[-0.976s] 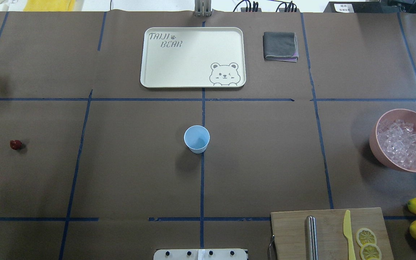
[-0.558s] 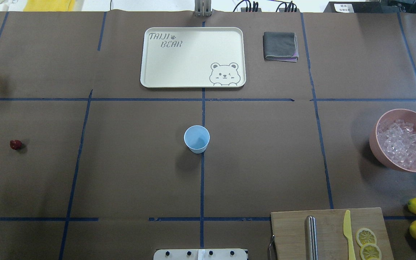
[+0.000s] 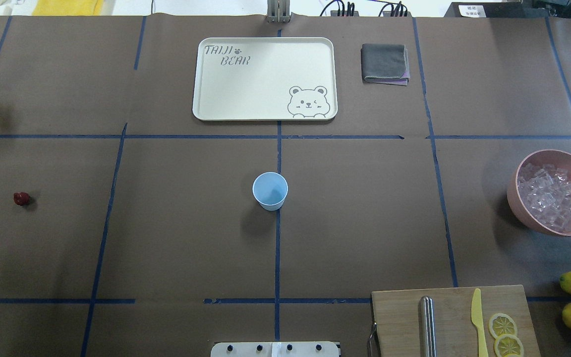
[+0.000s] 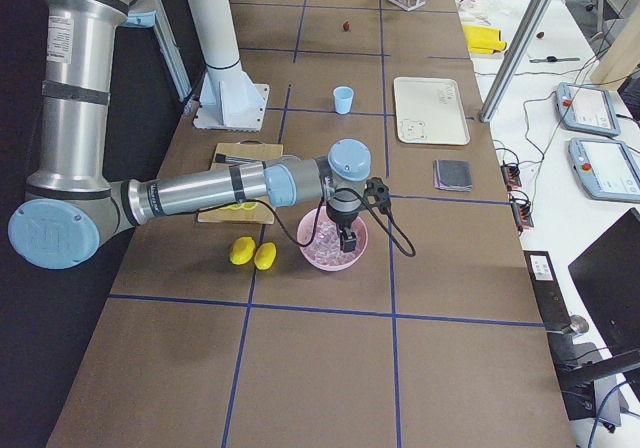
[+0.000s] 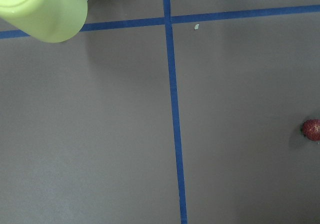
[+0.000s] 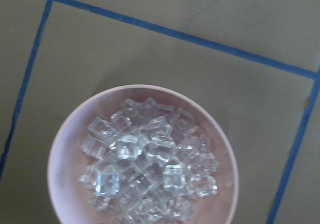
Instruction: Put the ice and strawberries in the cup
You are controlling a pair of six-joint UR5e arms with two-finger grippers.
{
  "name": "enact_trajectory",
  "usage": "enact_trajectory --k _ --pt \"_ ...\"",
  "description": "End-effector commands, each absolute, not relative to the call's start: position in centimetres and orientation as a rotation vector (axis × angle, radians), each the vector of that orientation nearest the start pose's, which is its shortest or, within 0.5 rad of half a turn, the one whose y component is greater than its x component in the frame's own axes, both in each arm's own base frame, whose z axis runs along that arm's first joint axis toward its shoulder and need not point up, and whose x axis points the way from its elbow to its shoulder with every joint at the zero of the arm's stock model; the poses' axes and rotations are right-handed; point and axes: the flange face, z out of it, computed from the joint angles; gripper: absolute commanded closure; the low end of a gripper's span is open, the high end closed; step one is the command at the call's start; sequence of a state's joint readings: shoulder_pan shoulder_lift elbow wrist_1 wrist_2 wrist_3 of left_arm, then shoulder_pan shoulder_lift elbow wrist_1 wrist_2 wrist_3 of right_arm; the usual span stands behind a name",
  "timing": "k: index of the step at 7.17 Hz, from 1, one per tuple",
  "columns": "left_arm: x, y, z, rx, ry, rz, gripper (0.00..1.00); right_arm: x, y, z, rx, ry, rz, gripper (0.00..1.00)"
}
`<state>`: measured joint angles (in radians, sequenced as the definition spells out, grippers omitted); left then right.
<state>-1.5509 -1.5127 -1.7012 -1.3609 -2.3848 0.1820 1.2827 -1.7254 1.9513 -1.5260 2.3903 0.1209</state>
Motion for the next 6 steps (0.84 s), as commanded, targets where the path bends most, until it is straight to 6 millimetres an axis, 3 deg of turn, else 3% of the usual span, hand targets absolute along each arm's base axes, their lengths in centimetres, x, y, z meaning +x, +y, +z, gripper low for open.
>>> enact_trajectory --k 1,2,6 --pt "-5.2 -45.9 63.8 -0.04 0.819 0.145 0.0 -11.0 -39.5 52.5 0.067 -0.886 -0.215 0.02" --pt "-5.2 -46.0 63.8 -0.034 0.818 0.148 0.0 -10.9 -39.1 52.9 0.073 -0.874 -0.177 0.02" --pt "-5.2 -46.0 63.4 -0.023 0.819 0.154 0.0 -14.9 -39.7 54.8 -0.006 -0.818 -0.1 0.05"
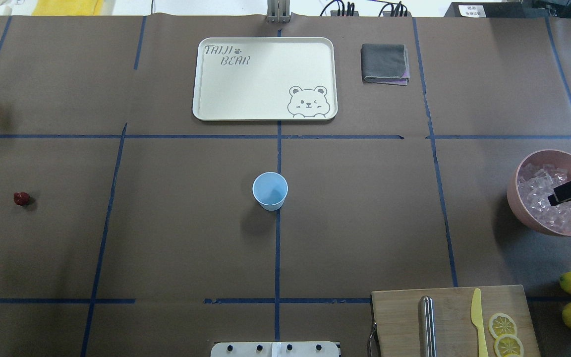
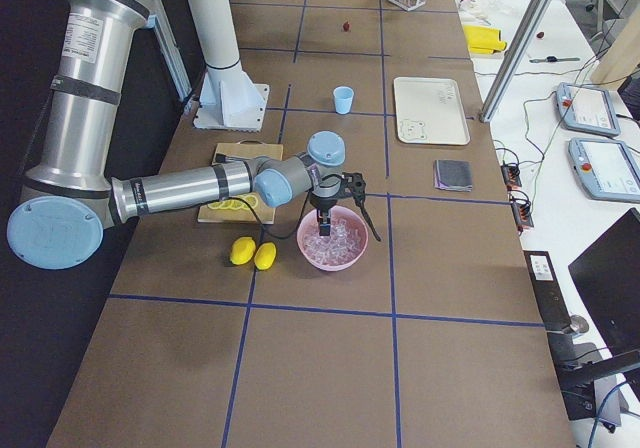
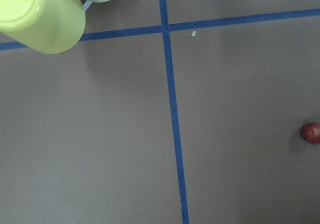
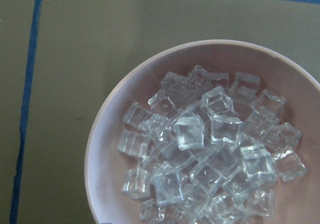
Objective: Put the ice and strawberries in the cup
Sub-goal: 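Lower the right gripper into the pink bowl and grasp an ice cube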
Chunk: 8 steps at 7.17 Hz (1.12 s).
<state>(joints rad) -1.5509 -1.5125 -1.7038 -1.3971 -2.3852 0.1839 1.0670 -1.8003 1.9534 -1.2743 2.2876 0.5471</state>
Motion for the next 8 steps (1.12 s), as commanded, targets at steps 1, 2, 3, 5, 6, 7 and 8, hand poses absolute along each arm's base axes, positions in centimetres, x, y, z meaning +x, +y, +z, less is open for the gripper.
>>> enact_trajectory --k 1,2,3,5,6,7,8 --pt "-5.2 -45.9 63.3 -0.021 0.821 0.154 0.0 -15.4 -40.0 54.5 -0.005 -0.821 -0.103 0.05" --pt "-5.1 -45.8 63.3 -0.022 0.833 0.151 0.0 -15.8 -40.0 54.4 -0.017 -0.822 -0.089 0.05" --pt "-5.1 -45.8 63.3 -0.022 0.835 0.151 0.0 -16.8 -40.4 53.9 -0.013 -0.825 -0.099 0.05" --pt "-5.1 -45.8 63.3 -0.021 0.835 0.152 0.0 -17.0 -40.5 54.9 -0.032 -0.816 -0.094 0.15" --pt "-5.1 -45.5 63.6 -0.027 0.835 0.149 0.0 -17.1 -40.7 55.0 -0.032 -0.815 -0.094 0.19" --pt "-5.1 -45.2 63.7 -0.03 0.846 0.147 0.0 -17.1 -40.8 55.1 -0.037 -0.814 -0.083 0.27" --pt "-5.1 -45.2 63.7 -0.03 0.849 0.146 0.0 -17.2 -40.8 55.4 -0.044 -0.811 -0.077 0.3"
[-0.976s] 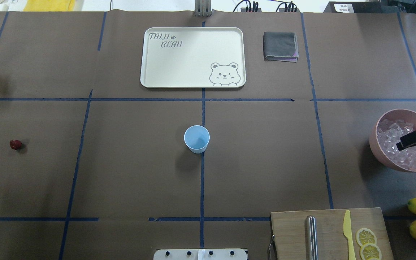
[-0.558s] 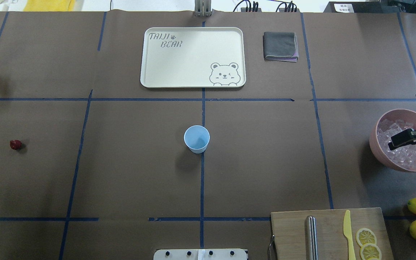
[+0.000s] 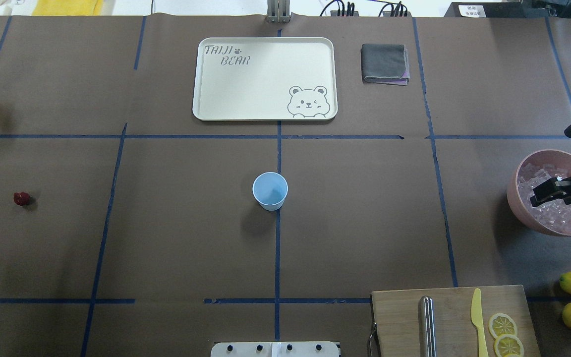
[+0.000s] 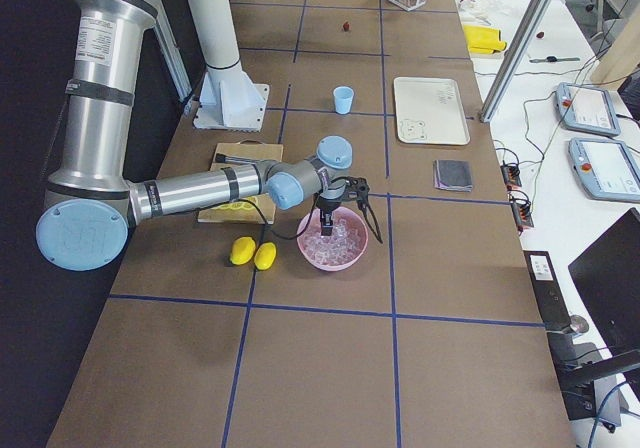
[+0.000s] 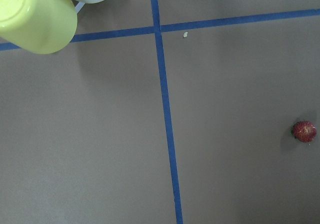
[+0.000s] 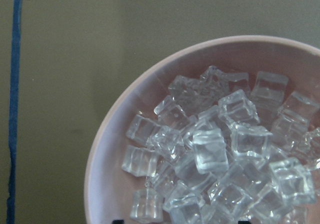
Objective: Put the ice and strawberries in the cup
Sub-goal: 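Lower the right gripper into the pink bowl and grasp an ice cube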
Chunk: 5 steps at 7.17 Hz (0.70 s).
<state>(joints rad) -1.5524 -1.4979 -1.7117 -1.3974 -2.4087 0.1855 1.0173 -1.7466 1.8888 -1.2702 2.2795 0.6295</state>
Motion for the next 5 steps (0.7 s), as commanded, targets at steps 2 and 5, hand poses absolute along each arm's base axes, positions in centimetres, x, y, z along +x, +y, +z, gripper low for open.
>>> enact_trajectory --k 2,5 --pt "-5.06 -45.25 63.7 -0.03 0.849 0.146 0.0 -17.64 -41.42 55.06 -0.037 -0.816 -0.081 0.32" --pt "-5.06 -45.32 63.63 -0.029 0.849 0.147 0.0 -17.78 -41.65 55.18 -0.039 -0.815 -0.081 0.36"
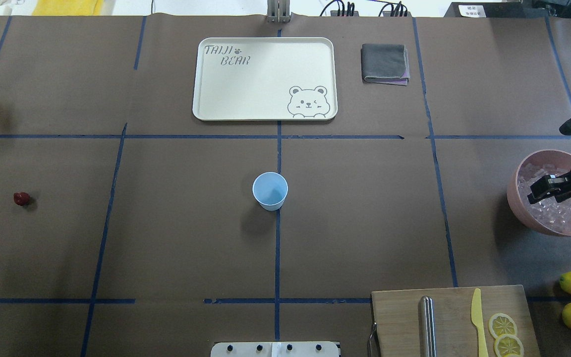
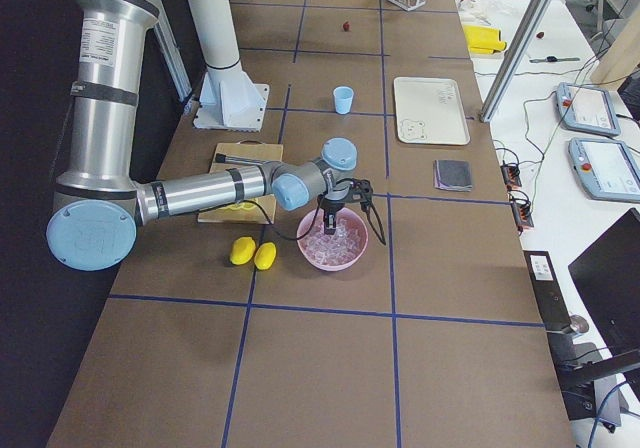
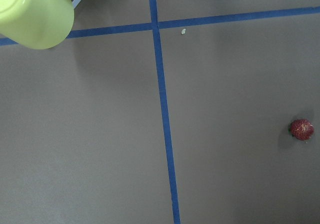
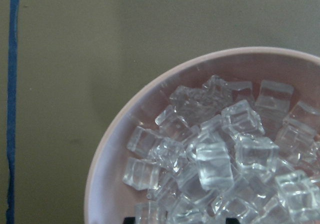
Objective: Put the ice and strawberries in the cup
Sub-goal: 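Lower the right gripper into the pink bowl and grasp an ice cube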
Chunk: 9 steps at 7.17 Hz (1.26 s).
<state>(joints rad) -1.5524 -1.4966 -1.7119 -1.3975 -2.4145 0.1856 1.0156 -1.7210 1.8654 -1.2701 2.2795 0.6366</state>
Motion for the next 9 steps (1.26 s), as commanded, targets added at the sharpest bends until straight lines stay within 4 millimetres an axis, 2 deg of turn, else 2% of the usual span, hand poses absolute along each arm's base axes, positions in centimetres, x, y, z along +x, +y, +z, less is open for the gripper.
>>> enact_trajectory --k 1,5,6,8,9 --pt "-5.06 -45.33 63.55 -0.027 0.849 0.148 0.0 -17.78 -41.65 55.18 -0.039 -0.815 -0.081 0.4" --pt "-5.06 -45.27 63.47 -0.026 0.849 0.148 0.0 -17.53 -41.36 55.5 -0.045 -0.813 -0.077 0.4" --pt "-5.06 -45.27 63.47 -0.026 0.849 0.148 0.0 -17.53 -41.36 55.5 -0.045 -0.813 -0.077 0.47" --pt "-5.06 -45.27 63.47 -0.026 0.849 0.148 0.0 -17.54 -41.35 55.49 -0.046 -0.814 -0.077 0.77" --pt "-5.06 -45.28 63.4 -0.025 0.849 0.147 0.0 -17.51 -41.29 55.48 -0.047 -0.814 -0.076 0.85"
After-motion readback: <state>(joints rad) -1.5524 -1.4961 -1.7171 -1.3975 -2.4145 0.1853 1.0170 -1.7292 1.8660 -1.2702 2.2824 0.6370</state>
